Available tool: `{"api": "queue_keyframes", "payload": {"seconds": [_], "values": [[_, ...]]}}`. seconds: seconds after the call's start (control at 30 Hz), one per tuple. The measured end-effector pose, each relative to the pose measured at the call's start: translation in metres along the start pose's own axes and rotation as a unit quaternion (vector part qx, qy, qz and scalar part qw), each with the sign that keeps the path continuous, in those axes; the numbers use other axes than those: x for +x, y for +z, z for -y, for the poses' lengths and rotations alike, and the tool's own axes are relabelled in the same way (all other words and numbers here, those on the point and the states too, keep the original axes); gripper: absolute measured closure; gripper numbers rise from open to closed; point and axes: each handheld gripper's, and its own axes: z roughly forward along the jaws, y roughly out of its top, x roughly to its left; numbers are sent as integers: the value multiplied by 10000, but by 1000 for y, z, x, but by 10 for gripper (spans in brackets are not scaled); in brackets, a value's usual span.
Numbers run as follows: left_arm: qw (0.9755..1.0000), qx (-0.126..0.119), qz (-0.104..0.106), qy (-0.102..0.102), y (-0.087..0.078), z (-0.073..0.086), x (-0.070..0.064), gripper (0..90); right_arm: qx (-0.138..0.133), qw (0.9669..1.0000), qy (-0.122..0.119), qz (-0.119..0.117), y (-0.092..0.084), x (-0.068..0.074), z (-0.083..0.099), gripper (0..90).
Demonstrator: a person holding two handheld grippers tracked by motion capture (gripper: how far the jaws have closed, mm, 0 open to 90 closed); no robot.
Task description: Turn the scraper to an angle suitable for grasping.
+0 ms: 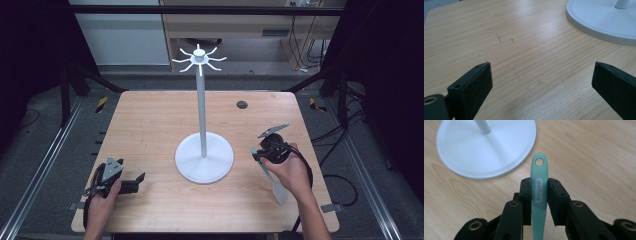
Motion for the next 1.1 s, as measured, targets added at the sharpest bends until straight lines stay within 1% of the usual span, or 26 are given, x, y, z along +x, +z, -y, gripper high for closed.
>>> {"api": "queue_keyframes", "payload": {"seconds": [0.07, 0.17, 0.27, 0.33, 0.4, 0.43, 0.53, 0.6, 0.67, 0.7, 0.73, 0.77, 0.83, 0.97, 1.0, 1.03, 1.07, 1.1], "values": [[10000, -22, 1, -75, 0, 0, 1, 28, -174, 9998, 34, 15, -6, -1, -1, 743], [10000, -37, -28, -77, -1, 0, 2, 27, -341, 9994, -11, 33, -14, -3, -4, 744], [9999, -54, -71, -75, -3, 0, 3, 28, -538, 9985, 33, 60, -22, -1, -6, 744], [9999, -55, -93, -77, -5, 1, 4, 27, -687, 9976, -61, 79, -27, 1, -7, 743], [9999, -65, -112, -97, -5, 1, 5, 27, -795, 9968, -73, 102, -32, 4, -9, 744], [9999, -65, -112, -97, -5, 1, 5, 27, -795, 9968, -73, 102, -32, 4, -9, 744], [9998, -73, -132, -116, -6, 1, 5, 28, -1009, 9948, -78, 149, -44, 6, -14, 744], [9998, -78, -134, -150, -6, 2, 6, 28, -1151, 9932, -75, 136, -49, 6, -16, 744], [9998, -65, -134, -133, -6, 2, 6, 28, -1183, 9927, -144, 207, -54, 7, -20, 744], [9998, -79, -138, -148, -7, 2, 6, 28, -1238, 9920, -139, 217, -56, 7, -22, 744], [9998, -79, -138, -148, -7, 2, 6, 28, -1238, 9920, -139, 217, -56, 7, -22, 744], [9997, -106, -163, -157, -8, 2, 7, 28, -1335, 9907, -136, 225, -60, 7, -24, 744], [9997, -115, -169, -163, -9, 2, 8, 27, -1392, 9899, -125, 223, -62, 8, -25, 744], [9993, -122, -180, -304, -10, 5, 11, 28, -1580, 9871, -128, 230, -64, 10, -25, 744], [9993, -123, -164, -320, -10, 5, 11, 28, -1595, 9869, -88, 218, -65, 11, -26, 744], [9993, -123, -164, -320, -10, 5, 11, 28, -1642, 9861, -124, 240, -65, 11, -26, 743], [9994, -112, -176, -260, -10, 4, 10, 28, -1687, 9852, -125, 270, -66, 11, -27, 744], [9994, -112, -176, -260, -10, 4, 10, 28, -1687, 9852, -125, 270, -66, 11, -27, 744]]}}
